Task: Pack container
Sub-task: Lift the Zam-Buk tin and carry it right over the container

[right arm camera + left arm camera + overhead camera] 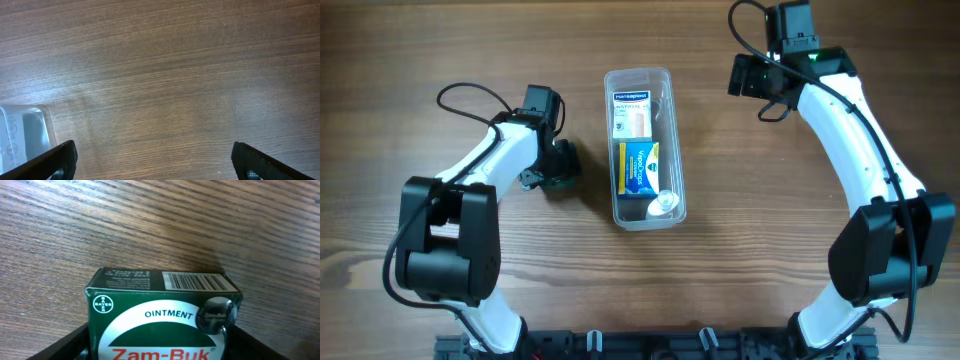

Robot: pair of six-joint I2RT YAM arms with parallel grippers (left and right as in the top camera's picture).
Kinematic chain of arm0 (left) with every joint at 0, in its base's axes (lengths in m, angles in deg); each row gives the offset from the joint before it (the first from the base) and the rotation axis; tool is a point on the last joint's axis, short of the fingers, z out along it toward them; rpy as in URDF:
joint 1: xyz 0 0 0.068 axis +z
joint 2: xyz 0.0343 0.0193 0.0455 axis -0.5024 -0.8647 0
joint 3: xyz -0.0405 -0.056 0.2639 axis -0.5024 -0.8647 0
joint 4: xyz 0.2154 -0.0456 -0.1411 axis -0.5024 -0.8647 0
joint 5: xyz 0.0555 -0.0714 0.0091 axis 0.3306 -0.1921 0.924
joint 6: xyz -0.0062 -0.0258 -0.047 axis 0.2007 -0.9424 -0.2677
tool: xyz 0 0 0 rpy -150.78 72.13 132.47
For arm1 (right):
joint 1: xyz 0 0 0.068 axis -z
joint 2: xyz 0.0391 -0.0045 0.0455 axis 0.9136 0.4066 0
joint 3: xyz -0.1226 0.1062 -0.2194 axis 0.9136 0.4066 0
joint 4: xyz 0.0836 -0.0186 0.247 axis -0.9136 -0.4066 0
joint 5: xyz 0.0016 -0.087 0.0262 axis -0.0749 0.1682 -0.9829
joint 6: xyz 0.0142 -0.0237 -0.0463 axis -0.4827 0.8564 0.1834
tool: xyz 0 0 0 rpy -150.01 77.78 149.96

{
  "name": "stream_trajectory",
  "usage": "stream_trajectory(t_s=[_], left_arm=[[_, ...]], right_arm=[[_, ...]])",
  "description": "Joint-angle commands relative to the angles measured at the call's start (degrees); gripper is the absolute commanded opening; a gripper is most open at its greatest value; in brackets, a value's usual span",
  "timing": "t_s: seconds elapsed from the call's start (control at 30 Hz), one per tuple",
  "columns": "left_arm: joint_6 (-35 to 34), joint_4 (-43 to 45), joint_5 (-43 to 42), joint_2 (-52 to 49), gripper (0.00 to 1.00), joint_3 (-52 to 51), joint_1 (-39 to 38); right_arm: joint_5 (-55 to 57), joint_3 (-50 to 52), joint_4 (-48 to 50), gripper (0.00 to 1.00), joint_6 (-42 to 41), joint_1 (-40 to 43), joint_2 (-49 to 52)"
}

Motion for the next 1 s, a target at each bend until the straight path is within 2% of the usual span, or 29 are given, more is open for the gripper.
stream_trajectory(t_s=[0.0,0.23,0.5,0.8,0.97], left_arm=[[0.7,0.3,-1.0,-1.4,0.74,-0.5,0.1],[0.7,0.0,-1.2,0.8,0.68,-0.4,0.1],[-1.2,0.0,-4.8,9.1,0.66,-0.4,0.0],[-3.9,0.0,-11.4,26.1,0.63,1.0,-0.2],[-5.7,0.3,-12.3,33.0,0.62,2.6,-4.0]], right_arm=[[0.5,-0.8,-0.1,1.0,0.7,0.1,-1.2],[0.5,-0.8,-0.1,1.0,0.6,0.2,-1.2],[0.5,-0.8,-0.1,1.0,0.7,0.1,-1.2],[0.5,-0.8,-0.1,1.0,0.7,0.1,-1.2],[0.5,-0.8,-0.1,1.0,0.6,0.2,-1.2]])
